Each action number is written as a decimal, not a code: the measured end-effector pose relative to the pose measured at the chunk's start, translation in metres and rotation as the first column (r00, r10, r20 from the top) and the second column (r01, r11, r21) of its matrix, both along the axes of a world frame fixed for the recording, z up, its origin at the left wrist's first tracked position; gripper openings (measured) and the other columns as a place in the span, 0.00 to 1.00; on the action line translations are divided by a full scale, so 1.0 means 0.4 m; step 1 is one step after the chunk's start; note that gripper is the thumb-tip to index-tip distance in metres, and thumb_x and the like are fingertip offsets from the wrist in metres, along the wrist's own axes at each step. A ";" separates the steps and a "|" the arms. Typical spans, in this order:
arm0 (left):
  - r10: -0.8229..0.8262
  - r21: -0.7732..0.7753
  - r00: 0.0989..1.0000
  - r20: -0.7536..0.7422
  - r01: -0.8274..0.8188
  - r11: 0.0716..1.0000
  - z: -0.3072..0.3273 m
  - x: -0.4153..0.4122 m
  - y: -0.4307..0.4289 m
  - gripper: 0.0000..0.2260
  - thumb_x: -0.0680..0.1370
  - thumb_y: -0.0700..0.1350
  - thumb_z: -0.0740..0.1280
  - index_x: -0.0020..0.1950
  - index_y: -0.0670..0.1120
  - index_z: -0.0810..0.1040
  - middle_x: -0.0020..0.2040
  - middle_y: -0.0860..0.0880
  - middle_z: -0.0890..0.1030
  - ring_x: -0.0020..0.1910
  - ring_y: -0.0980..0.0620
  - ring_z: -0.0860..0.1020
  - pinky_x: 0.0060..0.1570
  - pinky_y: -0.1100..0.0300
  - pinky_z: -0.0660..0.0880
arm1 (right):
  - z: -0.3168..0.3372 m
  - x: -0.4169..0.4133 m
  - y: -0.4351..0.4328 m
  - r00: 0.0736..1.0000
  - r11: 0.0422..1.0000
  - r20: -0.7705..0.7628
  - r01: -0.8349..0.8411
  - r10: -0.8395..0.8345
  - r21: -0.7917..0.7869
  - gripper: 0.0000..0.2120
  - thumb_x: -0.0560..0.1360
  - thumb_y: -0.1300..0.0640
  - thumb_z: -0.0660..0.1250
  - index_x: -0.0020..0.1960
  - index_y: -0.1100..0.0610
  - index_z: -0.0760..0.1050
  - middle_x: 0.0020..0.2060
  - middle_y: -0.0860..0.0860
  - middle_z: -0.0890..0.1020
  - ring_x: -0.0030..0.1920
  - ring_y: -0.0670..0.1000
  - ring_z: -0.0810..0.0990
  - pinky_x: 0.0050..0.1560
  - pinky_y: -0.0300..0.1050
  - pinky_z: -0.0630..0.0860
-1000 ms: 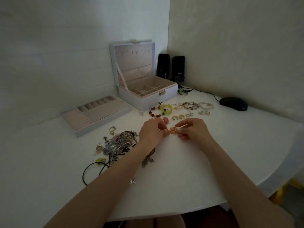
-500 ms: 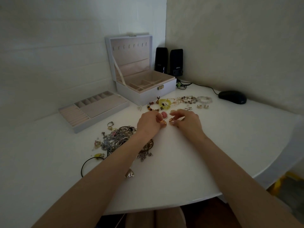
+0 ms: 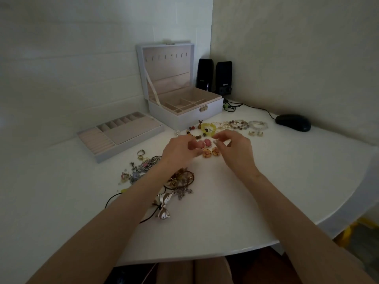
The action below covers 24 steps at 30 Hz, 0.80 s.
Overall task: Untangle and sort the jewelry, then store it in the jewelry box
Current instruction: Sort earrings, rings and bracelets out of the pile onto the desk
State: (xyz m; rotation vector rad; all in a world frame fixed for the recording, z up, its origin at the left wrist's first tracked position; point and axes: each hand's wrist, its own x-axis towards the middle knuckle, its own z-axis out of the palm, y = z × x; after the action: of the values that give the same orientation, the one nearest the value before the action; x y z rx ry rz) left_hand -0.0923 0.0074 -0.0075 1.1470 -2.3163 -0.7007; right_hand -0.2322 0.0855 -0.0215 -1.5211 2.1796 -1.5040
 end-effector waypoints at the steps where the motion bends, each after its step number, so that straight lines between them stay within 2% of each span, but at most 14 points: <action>1: -0.013 0.005 1.000 -0.009 0.013 1.000 0.009 0.020 0.003 0.08 0.74 0.51 0.70 0.49 0.48 0.79 0.48 0.51 0.81 0.48 0.53 0.79 0.50 0.58 0.76 | 0.014 0.017 0.003 0.999 0.999 -0.012 -0.034 0.034 0.001 0.06 0.74 0.59 0.67 0.49 0.53 0.81 0.41 0.45 0.80 0.39 0.44 0.75 0.44 0.42 0.72; 4: -0.048 0.029 0.999 -0.009 0.048 0.998 0.035 0.088 0.009 0.09 0.74 0.51 0.70 0.49 0.46 0.80 0.45 0.51 0.83 0.42 0.56 0.80 0.46 0.60 0.77 | 0.051 0.075 0.005 0.988 0.987 0.002 -0.155 0.155 0.034 0.04 0.74 0.58 0.68 0.48 0.53 0.81 0.38 0.44 0.79 0.37 0.43 0.75 0.42 0.40 0.72; 7: -0.007 0.040 0.999 -0.035 0.009 0.999 0.056 0.166 -0.008 0.08 0.73 0.50 0.72 0.47 0.47 0.80 0.43 0.52 0.82 0.43 0.56 0.80 0.46 0.61 0.76 | 0.063 0.127 -0.009 0.973 0.973 -0.035 -0.225 0.226 0.048 0.04 0.75 0.57 0.68 0.48 0.52 0.82 0.40 0.44 0.80 0.35 0.37 0.71 0.41 0.33 0.69; 10: 0.042 0.046 0.999 -0.021 -0.041 0.998 0.059 0.234 -0.042 0.07 0.71 0.49 0.73 0.44 0.48 0.79 0.41 0.50 0.82 0.40 0.54 0.79 0.39 0.62 0.74 | 0.055 0.165 -0.040 0.961 0.961 -0.055 -0.268 0.272 0.070 0.04 0.75 0.56 0.68 0.47 0.51 0.81 0.39 0.42 0.79 0.35 0.36 0.72 0.38 0.31 0.66; 13: 0.067 0.055 0.998 0.008 -0.067 0.996 0.037 0.276 -0.064 0.07 0.71 0.47 0.74 0.43 0.47 0.79 0.40 0.49 0.82 0.41 0.50 0.80 0.43 0.56 0.76 | 0.041 0.193 -0.075 0.953 0.949 -0.052 -0.292 0.300 0.123 0.04 0.74 0.56 0.69 0.48 0.50 0.81 0.39 0.42 0.78 0.35 0.37 0.71 0.37 0.29 0.65; 15: 0.122 0.006 0.992 0.042 -0.123 0.992 0.020 0.293 -0.077 0.07 0.71 0.46 0.74 0.42 0.46 0.78 0.39 0.50 0.81 0.41 0.50 0.79 0.43 0.58 0.74 | 0.028 0.204 -0.091 0.949 0.944 -0.048 -0.303 0.312 0.134 0.04 0.74 0.56 0.69 0.48 0.50 0.81 0.39 0.43 0.79 0.35 0.37 0.71 0.36 0.29 0.64; 19: 0.194 -0.068 0.978 0.083 -0.189 0.980 0.009 0.303 -0.089 0.07 0.71 0.45 0.74 0.42 0.46 0.77 0.38 0.53 0.77 0.40 0.53 0.75 0.39 0.59 0.70 | -0.005 0.208 -0.094 0.942 0.937 -0.079 -0.312 0.327 0.157 0.05 0.75 0.57 0.68 0.48 0.50 0.81 0.41 0.45 0.78 0.36 0.40 0.71 0.43 0.37 0.71; 21: 0.169 -0.048 0.980 0.105 -0.164 0.985 0.006 0.301 -0.090 0.07 0.70 0.44 0.75 0.42 0.45 0.78 0.40 0.51 0.79 0.42 0.51 0.76 0.41 0.58 0.72 | -0.014 0.208 -0.090 0.934 0.931 -0.113 -0.315 0.338 0.183 0.04 0.75 0.57 0.68 0.48 0.50 0.80 0.42 0.46 0.78 0.37 0.41 0.71 0.44 0.37 0.70; 24: 0.124 -0.033 0.977 0.172 -0.120 0.992 0.008 0.300 -0.087 0.06 0.71 0.43 0.74 0.43 0.45 0.79 0.42 0.50 0.80 0.44 0.52 0.77 0.43 0.60 0.72 | -0.017 0.210 -0.086 0.924 0.918 -0.129 -0.325 0.359 0.229 0.06 0.75 0.57 0.68 0.50 0.50 0.81 0.46 0.48 0.79 0.41 0.45 0.72 0.46 0.43 0.72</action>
State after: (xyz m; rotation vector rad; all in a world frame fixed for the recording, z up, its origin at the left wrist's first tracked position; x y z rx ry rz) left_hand 0.0277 -0.0273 -0.0045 1.3763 -2.3638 -0.5477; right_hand -0.1480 0.0512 -0.0281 -1.8928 1.9359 -1.0440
